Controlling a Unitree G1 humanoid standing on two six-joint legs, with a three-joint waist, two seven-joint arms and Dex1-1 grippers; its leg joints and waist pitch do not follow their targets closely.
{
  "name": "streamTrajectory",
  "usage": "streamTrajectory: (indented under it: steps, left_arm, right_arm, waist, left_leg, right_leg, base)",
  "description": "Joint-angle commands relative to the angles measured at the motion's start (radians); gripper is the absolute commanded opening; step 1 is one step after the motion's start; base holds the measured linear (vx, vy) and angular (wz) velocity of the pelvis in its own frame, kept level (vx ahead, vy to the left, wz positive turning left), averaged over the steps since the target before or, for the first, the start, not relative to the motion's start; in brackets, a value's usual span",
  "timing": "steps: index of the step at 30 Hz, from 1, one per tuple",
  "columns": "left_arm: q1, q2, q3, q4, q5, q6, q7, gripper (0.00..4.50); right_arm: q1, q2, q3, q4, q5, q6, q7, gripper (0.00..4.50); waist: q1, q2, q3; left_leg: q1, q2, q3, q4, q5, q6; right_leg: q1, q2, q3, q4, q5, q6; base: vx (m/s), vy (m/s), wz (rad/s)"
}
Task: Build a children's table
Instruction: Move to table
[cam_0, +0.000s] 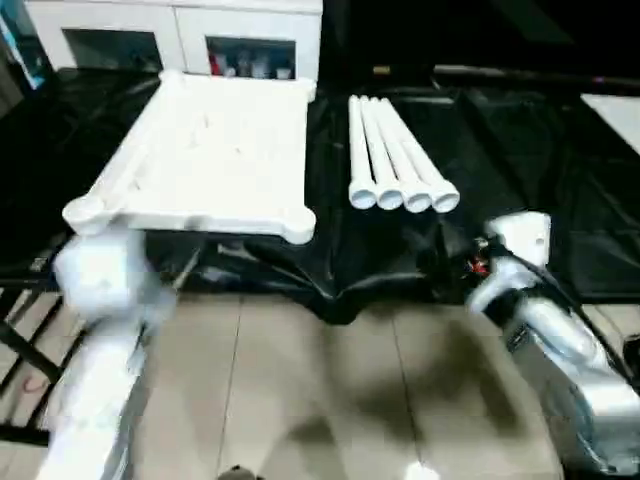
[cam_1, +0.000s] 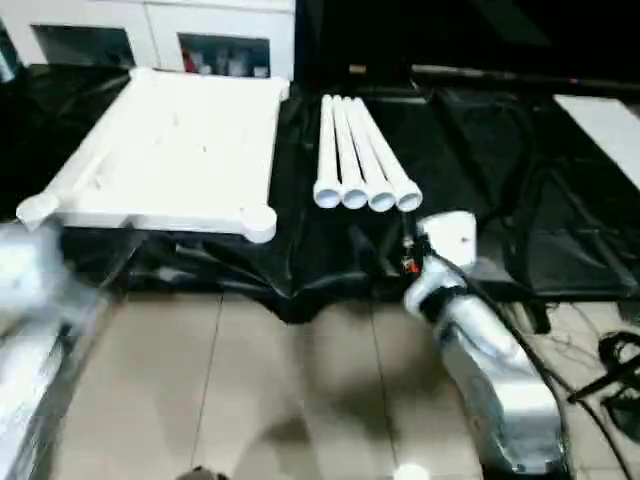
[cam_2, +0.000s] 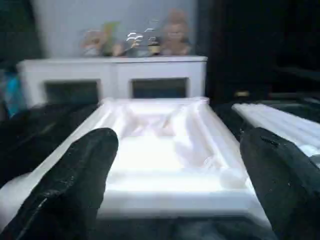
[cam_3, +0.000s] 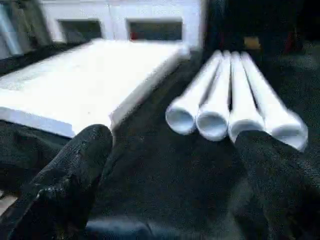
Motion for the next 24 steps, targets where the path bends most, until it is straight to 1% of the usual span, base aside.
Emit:
streamTrajectory:
  steps: [1,2,3,4,5,6,7,8,9,10,11,12,13,14,15,16,17,18,19,20,21,22,23,24]
  left_arm:
    - [-0.012,-0.01,-0.025,0.0,-0.01,0.054,-0.008,4.39]
    - [-0.004,-0.025,-0.016,-0.033,-0.043,0.088,0.014,4.39]
    - [0.002,-0.031,-0.015,-0.048,-0.048,0.103,0.023,4.39]
    - [0.006,-0.033,-0.015,-0.057,-0.052,0.112,0.028,4.39]
    - [0.009,-0.027,-0.016,-0.066,-0.041,0.125,0.038,4.39]
    - [0.009,-0.023,-0.018,-0.071,-0.032,0.135,0.046,4.39]
    - [0.015,-0.019,-0.015,-0.06,-0.023,0.147,0.062,4.39]
    - [0.015,-0.019,-0.015,-0.06,-0.023,0.147,0.062,4.39]
    - [0.026,-0.026,-0.003,-0.012,-0.014,0.125,0.083,4.39]
    - [0.029,-0.029,-0.001,0.01,-0.004,0.125,0.095,4.39]
    - [0.025,-0.036,0.001,0.023,0.012,0.131,0.098,4.39]
    - [0.016,-0.044,0.005,0.024,0.004,0.147,0.084,4.39]
    - [0.011,-0.048,0.006,0.023,-0.001,0.155,0.076,4.39]
    - [0.008,-0.032,-0.004,0.01,0.004,0.157,0.058,4.39]
    - [0.009,-0.025,-0.005,0.006,0.001,0.156,0.052,4.39]
    - [0.01,-0.017,-0.002,0.006,-0.002,0.155,0.046,4.39]
    - [0.006,-0.007,0.002,0.012,-0.003,0.147,0.046,4.39]
    - [0.005,-0.004,0.001,0.014,-0.003,0.146,0.048,4.39]
    - [0.002,-0.001,0.005,0.021,-0.009,0.149,0.051,4.39]
    - [0.002,-0.001,0.005,0.022,-0.008,0.149,0.052,4.39]
    - [-0.002,-0.004,0.004,0.029,-0.013,0.151,0.052,4.39]
    - [-0.001,-0.004,-0.009,0.021,-0.011,0.152,0.032,4.39]
    - [0.001,-0.004,-0.017,0.016,-0.014,0.15,0.017,4.39]
    - [0.001,-0.004,-0.021,0.014,-0.014,0.151,0.01,4.39]
  right_arm:
    - [-0.02,0.034,-0.01,0.023,-0.033,0.012,-0.068,4.41]
    - [-0.019,0.042,0.032,0.019,-0.072,0.005,-0.072,4.41]
    - [-0.018,0.037,0.052,0.012,-0.087,0.002,-0.064,4.41]
    - [-0.017,0.035,0.063,0.008,-0.096,0.0,-0.059,4.41]
    - [-0.02,0.038,0.081,0.005,-0.095,-0.005,-0.048,4.41]
    - [-0.022,0.039,0.089,0.004,-0.091,-0.005,-0.042,4.41]
    - [-0.03,0.05,0.101,0.012,-0.076,-0.01,-0.034,4.41]
    - [-0.03,0.05,0.101,0.012,-0.076,-0.01,-0.034,4.41]
    - [-0.042,0.064,0.118,0.034,-0.054,-0.013,-0.016,4.41]
    - [-0.051,0.063,0.124,0.04,-0.063,-0.009,-0.023,4.41]
    - [-0.059,0.06,0.126,0.045,-0.072,-0.003,-0.03,4.41]
    - [-0.066,0.086,0.1,0.042,-0.045,0.022,-0.038,4.41]
    - [-0.069,0.1,0.087,0.04,-0.03,0.033,-0.04,4.41]
    - [-0.076,0.112,0.08,0.054,-0.032,0.046,-0.047,4.41]
    - [-0.08,0.11,0.083,0.063,-0.043,0.056,-0.054,4.41]
    - [-0.085,0.111,0.087,0.071,-0.055,0.054,-0.062,4.41]
    - [-0.095,0.112,0.083,0.081,-0.066,0.051,-0.075,4.41]
    - [-0.097,0.112,0.082,0.083,-0.068,0.049,-0.077,4.41]
    - [-0.1,0.111,0.077,0.086,-0.08,0.033,-0.089,4.41]
    - [-0.101,0.111,0.075,0.087,-0.08,0.03,-0.089,4.41]
    - [-0.104,0.111,0.066,0.096,-0.099,-0.009,-0.107,4.41]
    - [-0.104,0.088,0.089,0.109,-0.139,-0.043,-0.119,4.41]
    - [-0.101,0.085,0.094,0.114,-0.137,-0.04,-0.113,4.41]
    - [-0.1,0.085,0.095,0.116,-0.133,-0.033,-0.106,4.41]
  waist:
    - [-0.015,0.015,-0.043]
    - [-0.011,-0.017,-0.036]
    - [-0.018,-0.003,-0.037]
    - [-0.024,0.004,-0.036]
    - [-0.022,-0.007,-0.036]
    - [-0.022,0.007,-0.037]
    - [-0.029,0.002,-0.043]
    - [-0.03,0.019,-0.044]
    - [-0.054,0.064,-0.064]
    - [-0.098,0.042,-0.058]
    - [-0.105,0.038,-0.063]
    - [-0.098,0.035,-0.059]
    - [-0.086,0.03,-0.043]
    - [-0.074,-0.005,-0.027]
    - [-0.067,-0.038,-0.034]
    - [-0.015,-0.068,-0.024]
    - [-0.002,-0.075,-0.045]
    - [0.008,-0.062,-0.039]
    - [0.004,-0.059,-0.037]
    - [0.007,-0.043,-0.033]
    - [0.004,-0.026,-0.024]
    - [-0.003,-0.001,-0.031]
    - [-0.028,0.044,-0.018]
    - [-0.056,0.061,-0.037]
  left_leg:
    - [0.049,0.012,-0.007,-0.074,-0.414,-0.053]
    - [-0.003,-0.01,-0.015,-0.078,-0.428,0.015]
    - [-0.017,-0.014,-0.017,-0.079,-0.408,0.045]
    - [0.0,-0.021,-0.015,-0.064,-0.412,0.093]
    - [-0.041,-0.032,-0.025,-0.049,-0.335,0.145]
    - [-0.04,-0.031,-0.028,-0.046,-0.298,0.164]
    - [-0.04,-0.035,-0.034,-0.038,-0.24,0.207]
    - [-0.007,-0.039,-0.044,-0.048,-0.211,0.243]
    - [0.106,0.009,-0.048,-0.065,-0.232,0.199]
    - [0.195,0.086,-0.145,-0.092,-0.275,0.267]
    - [0.244,0.138,-0.2,-0.077,-0.162,0.41]
    - [0.237,0.141,-0.198,-0.063,-0.096,0.47]
    - [0.206,0.129,-0.164,-0.068,-0.056,0.51]
    - [0.159,0.074,-0.106,-0.083,-0.118,0.448]
    - [0.135,0.011,-0.05,-0.053,-0.197,0.373]
    - [0.08,-0.106,0.009,0.06,-0.316,0.257]
    - [-0.006,-0.087,-0.052,0.157,-0.209,0.196]
    - [-0.023,-0.076,-0.068,0.169,-0.164,0.166]
    - [-0.048,-0.068,-0.081,0.181,-0.124,0.117]
    - [-0.044,-0.051,-0.084,0.144,-0.058,0.103]
    - [-0.035,-0.034,-0.084,0.105,-0.026,0.104]
    - [-0.003,-0.021,-0.069,0.014,0.036,0.12]
    - [0.071,0.009,-0.109,-0.061,-0.129,0.114]
    - [0.13,0.057,-0.18,-0.08,-0.262,0.162]
  right_leg:
    - [0.034,-0.03,0.013,-0.091,-0.188,-0.071]
    - [0.082,-0.047,-0.012,-0.11,-0.301,-0.073]
    - [0.102,-0.055,-0.024,-0.121,-0.391,-0.055]
    - [0.11,-0.082,-0.034,-0.157,-0.56,-0.046]
    - [0.155,-0.108,-0.058,-0.183,-0.612,-0.05]
    - [0.165,-0.119,-0.071,-0.191,-0.615,-0.052]
    - [0.182,-0.111,-0.1,-0.199,-0.548,-0.063]
    - [0.184,-0.079,-0.131,-0.195,-0.438,-0.101]
    - [0.126,-0.036,-0.113,-0.146,-0.35,-0.124]
    - [0.039,0.008,-0.109,-0.033,-0.221,-0.135]
    - [-0.034,-0.021,-0.076,0.051,-0.176,-0.058]
    - [-0.057,-0.034,-0.068,0.079,-0.163,-0.028]
    - [-0.073,-0.05,-0.051,0.103,-0.103,0.0]
    - [-0.049,-0.059,-0.033,0.045,-0.023,-0.039]
    - [-0.014,-0.074,0.002,-0.029,0.02,-0.065]
    - [0.078,-0.13,0.13,-0.127,-0.287,-0.11]
    - [0.18,-0.193,0.187,-0.127,-0.395,-0.259]
    - [0.184,-0.196,0.18,-0.124,-0.369,-0.302]
    - [0.195,-0.175,0.163,-0.116,-0.253,-0.375]
    - [0.185,-0.158,0.119,-0.128,-0.183,-0.414]
    - [0.171,-0.144,0.084,-0.135,-0.217,-0.404]
    - [0.172,-0.078,0.008,-0.138,-0.297,-0.326]
    - [0.107,0.021,-0.061,-0.077,-0.305,-0.197]
    - [0.051,0.039,-0.074,0.023,-0.281,-0.144]
  base:
    - [0.0,0.0,0.0]
    - [0.0,0.0,0.0]
    - [0.0,0.0,0.0]
    - [0.072,0.024,0.22]
    - [0.072,0.024,0.22]
    - [0.13,0.029,0.35]
    - [0.143,0.037,0.55]
    - [0.143,0.037,0.55]
    - [0.167,0.011,0.59]
    - [0.201,-0.012,0.31]
    - [0.201,-0.012,0.31]
    - [0.207,-0.037,0.07]
    - [0.183,-0.057,-0.02]
    - [0.183,-0.057,-0.02]
    - [0.144,-0.076,0.01]
    - [0.132,-0.085,0.19]
    - [0.132,-0.085,0.19]
    - [0.168,-0.054,0.18]
    - [0.192,-0.019,0.08]
    - [0.192,-0.019,0.08]
    - [0.178,0.008,0.07]
    - [0.196,0.067,0.12]
    - [0.196,0.067,0.12]
    - [0.211,0.095,0.07]
